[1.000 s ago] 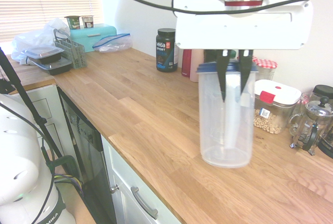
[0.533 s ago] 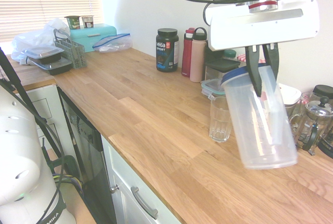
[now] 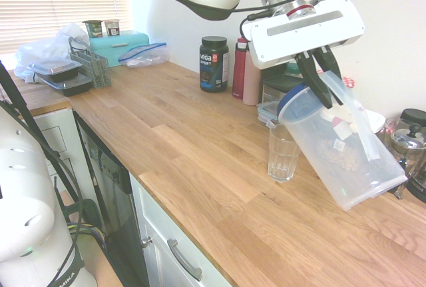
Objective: Pour me some water
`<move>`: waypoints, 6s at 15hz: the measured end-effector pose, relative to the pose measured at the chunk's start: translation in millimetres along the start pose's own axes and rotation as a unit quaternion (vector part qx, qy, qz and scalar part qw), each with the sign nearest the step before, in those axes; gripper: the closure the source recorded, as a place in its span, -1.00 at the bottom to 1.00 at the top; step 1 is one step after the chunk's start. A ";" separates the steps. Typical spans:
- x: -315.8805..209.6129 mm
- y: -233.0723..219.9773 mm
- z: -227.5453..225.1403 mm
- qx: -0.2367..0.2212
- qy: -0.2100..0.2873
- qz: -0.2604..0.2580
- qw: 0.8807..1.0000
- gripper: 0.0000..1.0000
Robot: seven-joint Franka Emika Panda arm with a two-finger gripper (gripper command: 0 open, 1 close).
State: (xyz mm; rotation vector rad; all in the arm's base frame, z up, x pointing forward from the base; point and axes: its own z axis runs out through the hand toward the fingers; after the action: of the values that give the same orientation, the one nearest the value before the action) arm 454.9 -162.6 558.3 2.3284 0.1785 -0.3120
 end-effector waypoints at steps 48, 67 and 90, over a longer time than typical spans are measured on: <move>-183.7 -113.6 -103.5 0.441 0.165 0.366 0.803 1.00; 18.2 -295.8 -205.0 0.455 0.125 0.449 0.759 1.00; 39.6 -327.2 -195.4 0.435 0.123 0.449 0.771 -1.00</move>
State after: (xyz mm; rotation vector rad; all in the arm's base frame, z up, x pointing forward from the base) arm 453.6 206.8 456.5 2.9871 -1.1810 0.5193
